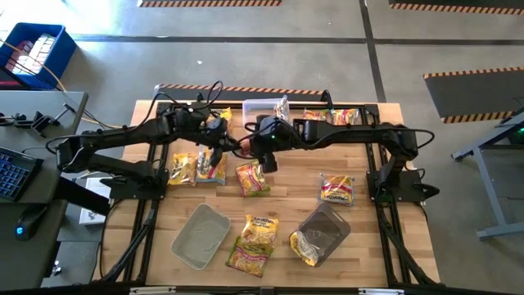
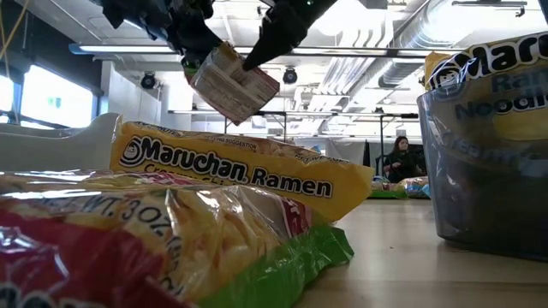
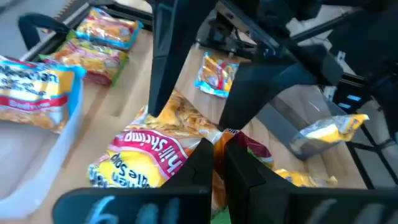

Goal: Sort Maruchan noodles
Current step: Put the green noodle pack into the gray bin

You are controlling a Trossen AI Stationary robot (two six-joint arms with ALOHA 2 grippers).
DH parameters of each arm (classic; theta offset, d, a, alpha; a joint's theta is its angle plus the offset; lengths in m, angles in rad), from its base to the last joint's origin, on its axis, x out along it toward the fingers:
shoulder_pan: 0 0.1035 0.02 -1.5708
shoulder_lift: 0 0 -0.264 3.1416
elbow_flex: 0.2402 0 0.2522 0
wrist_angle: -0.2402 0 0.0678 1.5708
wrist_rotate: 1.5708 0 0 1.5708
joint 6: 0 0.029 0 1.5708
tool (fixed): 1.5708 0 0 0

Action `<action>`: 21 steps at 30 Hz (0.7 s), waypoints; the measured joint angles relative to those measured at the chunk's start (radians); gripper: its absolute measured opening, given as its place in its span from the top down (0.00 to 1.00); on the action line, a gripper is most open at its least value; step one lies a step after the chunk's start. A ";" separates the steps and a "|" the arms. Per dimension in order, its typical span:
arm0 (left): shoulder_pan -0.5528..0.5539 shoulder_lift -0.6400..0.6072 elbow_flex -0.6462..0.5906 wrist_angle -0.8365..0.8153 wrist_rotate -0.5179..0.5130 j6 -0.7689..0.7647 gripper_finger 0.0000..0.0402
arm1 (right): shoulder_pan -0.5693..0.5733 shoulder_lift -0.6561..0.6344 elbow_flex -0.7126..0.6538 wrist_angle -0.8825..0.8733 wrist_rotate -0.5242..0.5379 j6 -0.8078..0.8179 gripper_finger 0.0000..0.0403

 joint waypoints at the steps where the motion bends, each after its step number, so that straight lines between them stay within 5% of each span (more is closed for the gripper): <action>1: 0.000 0.000 0.000 0.010 0.000 -0.004 1.00 | 0.000 0.000 -0.007 0.014 -0.002 -0.001 0.36; 13: 0.024 -0.001 0.000 0.077 -0.062 -0.044 1.00 | 0.003 0.000 -0.035 0.105 0.131 0.001 0.36; 21: 0.025 -0.004 0.000 0.120 -0.009 -0.050 1.00 | -0.023 0.000 -0.035 0.109 0.102 -0.054 0.39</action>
